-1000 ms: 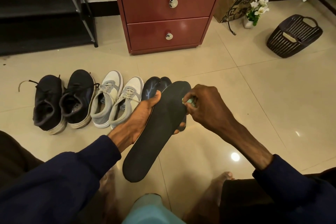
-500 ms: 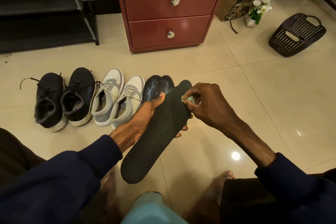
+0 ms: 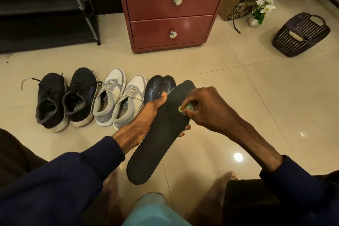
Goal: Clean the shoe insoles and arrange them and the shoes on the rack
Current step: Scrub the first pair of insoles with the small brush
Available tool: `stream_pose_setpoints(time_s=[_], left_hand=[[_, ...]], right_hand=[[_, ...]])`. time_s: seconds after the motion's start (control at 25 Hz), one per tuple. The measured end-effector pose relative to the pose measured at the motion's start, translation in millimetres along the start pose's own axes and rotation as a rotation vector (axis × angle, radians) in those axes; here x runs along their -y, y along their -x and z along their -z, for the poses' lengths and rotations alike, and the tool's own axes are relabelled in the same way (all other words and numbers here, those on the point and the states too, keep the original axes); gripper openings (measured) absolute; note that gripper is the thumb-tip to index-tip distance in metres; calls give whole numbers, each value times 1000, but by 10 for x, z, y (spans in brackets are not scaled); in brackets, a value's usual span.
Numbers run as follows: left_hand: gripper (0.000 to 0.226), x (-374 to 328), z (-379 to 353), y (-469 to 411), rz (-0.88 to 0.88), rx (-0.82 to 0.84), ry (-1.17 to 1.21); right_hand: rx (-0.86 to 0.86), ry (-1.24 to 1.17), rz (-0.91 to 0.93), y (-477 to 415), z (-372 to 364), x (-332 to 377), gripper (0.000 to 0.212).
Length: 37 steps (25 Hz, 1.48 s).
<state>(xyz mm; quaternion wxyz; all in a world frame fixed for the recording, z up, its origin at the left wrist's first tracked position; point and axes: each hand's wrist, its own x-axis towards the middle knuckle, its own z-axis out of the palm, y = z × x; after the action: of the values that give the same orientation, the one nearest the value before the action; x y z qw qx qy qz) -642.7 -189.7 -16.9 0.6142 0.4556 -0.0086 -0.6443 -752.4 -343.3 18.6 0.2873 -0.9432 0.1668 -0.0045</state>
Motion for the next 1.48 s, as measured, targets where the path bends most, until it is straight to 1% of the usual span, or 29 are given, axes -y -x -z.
stream_pose_setpoints(time_s=[0.08, 0.12, 0.16, 0.2, 0.28, 0.32, 0.36, 0.48, 0.52, 0.56, 0.64, 0.68, 0.72, 0.84, 0.88, 0.92, 1.04, 1.08, 1.12, 1.2, 1.24, 1.28, 1.32, 1.36, 1.44, 1.48], left_hand=[[76, -7, -31, 8, 3, 40, -13], [77, -10, -43, 10, 5, 40, -17], [76, -16, -52, 11, 6, 27, -17], [76, -13, -45, 10, 8, 11, -17], [73, 10, -1, 2, 2, -6, -3], [73, 14, 13, 3, 4, -11, -6], [73, 11, 22, 7, 1, -18, -7], [79, -17, -15, 19, 2, 37, -2], [79, -30, -37, 32, 0, 45, 5], [77, -35, -49, 32, -7, 40, 14], [73, -23, -13, 17, -23, -13, 17], [71, -17, 7, 15, -26, -33, 16], [71, -22, 15, 13, -26, -36, 20], [78, -37, -10, 20, -12, -6, 6], [80, -47, -36, 32, -3, 7, -7], [80, -52, -58, 37, 0, 14, -10], [74, -27, -37, 36, -20, -10, -17], [73, -20, -31, 36, -23, -15, -20], [74, -13, -32, 26, -22, -14, -22], [74, 4, -45, 13, -14, 9, -43], [73, 9, -45, 10, -14, 19, -53], [72, 20, -34, -3, -17, 14, -55], [70, 29, -24, -14, -23, 3, -53], [69, 33, -13, -15, -25, -14, -44], [67, 30, 2, -16, -14, -64, -23], [67, 27, 4, -17, -19, -72, -17]], right_hand=[[-242, 85, -58, -68, 94, -169, 13], [-319, 88, -89, -72, 112, -194, 13], [-321, 66, -99, -56, 87, -185, 12], [-254, 42, -82, -23, 39, -142, 11], [4, 12, -41, 38, -19, -2, 9], [87, 17, -36, 43, -6, 22, 9], [79, 36, -42, 20, 28, 1, 9], [-203, 104, -85, -49, 141, -140, 11], [-227, 91, -93, -44, 140, -145, 11], [-180, 64, -96, -28, 121, -129, 10], [38, 13, -108, 13, 77, -46, 8], [100, 11, -114, 16, 67, -31, 7], [88, 28, -119, 0, 79, -44, 6], [-183, 116, -104, -56, 123, -159, 11], [-225, 116, -102, -54, 122, -154, 11], [-202, 97, -96, -39, 110, -139, 11], [58, 34, -94, 2, 83, -41, 7], [60, 50, -89, -7, 81, -45, 7], [-16, 74, -86, -34, 88, -79, 8], [-276, 119, -79, -96, 98, -196, 12], [-380, 113, -79, -104, 86, -228, 13], [-427, 81, -80, -97, 53, -221, 14], [-396, 30, -73, -75, 6, -179, 14], [-310, -21, -50, -46, -42, -110, 12], [-48, -88, -12, 19, -88, 53, 9], [-13, -80, 6, 15, -82, 65, 8]])
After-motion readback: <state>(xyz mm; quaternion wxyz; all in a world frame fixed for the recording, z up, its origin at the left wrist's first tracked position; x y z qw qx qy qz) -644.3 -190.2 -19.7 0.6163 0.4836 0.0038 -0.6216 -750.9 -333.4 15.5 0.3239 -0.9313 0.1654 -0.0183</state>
